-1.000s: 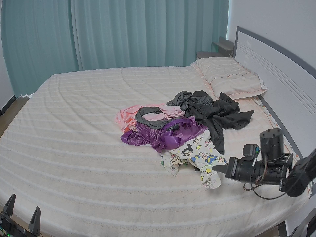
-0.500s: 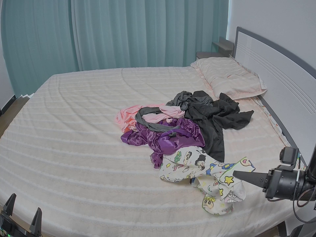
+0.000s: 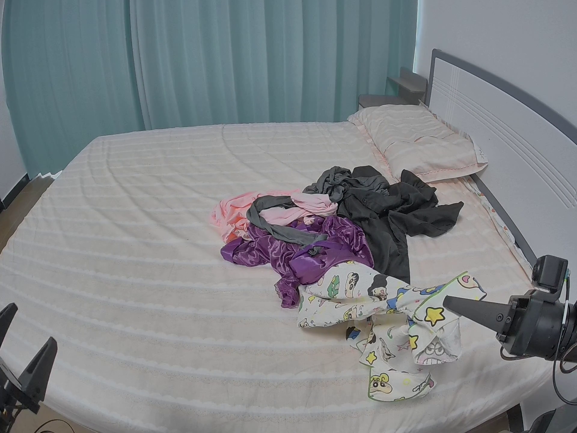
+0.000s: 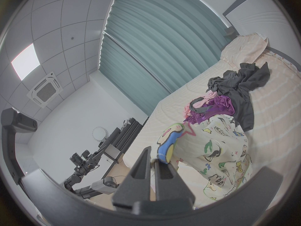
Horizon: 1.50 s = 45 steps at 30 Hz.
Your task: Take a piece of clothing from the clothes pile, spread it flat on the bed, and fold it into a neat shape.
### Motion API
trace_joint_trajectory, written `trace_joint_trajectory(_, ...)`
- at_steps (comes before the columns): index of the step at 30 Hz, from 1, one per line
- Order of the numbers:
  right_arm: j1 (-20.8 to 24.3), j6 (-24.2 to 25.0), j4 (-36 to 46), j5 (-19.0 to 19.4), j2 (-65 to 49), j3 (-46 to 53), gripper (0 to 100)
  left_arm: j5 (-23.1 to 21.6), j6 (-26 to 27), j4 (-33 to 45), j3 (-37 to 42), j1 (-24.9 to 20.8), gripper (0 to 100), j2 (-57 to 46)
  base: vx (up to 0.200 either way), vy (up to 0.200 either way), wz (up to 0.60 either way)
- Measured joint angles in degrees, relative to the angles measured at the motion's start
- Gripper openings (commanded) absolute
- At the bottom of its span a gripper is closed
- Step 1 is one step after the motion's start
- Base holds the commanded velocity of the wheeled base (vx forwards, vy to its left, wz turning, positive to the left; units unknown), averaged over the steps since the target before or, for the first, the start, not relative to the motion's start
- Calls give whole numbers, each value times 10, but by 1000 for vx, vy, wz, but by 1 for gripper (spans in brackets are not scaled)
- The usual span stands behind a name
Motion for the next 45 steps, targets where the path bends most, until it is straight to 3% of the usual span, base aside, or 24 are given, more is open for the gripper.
trace_joint_trajectory(9, -5, 3, -34, 3, 27, -13, 0, -38, -13, -99, -33, -76, 100, 239, 0, 0, 0)
trace_joint_trajectory(18, -10, 27, -63, 4, 50, -37, 0, -41, -81, -257, -51, -177, 100, 503, 0, 0, 0)
trace_joint_trajectory(31, -11, 60, -95, 6, 38, -69, 0, 27, -175, -537, -84, -344, 100, 873, 0, 0, 0)
trace_joint_trajectory(37, -13, 68, -102, 7, 24, -70, 0, 62, -208, -579, -141, -389, 100, 982, 0, 0, 0)
trace_joint_trajectory(45, -19, 71, -103, 8, 25, -71, 0, 85, -257, -600, -199, -402, 100, 1049, 0, 0, 0)
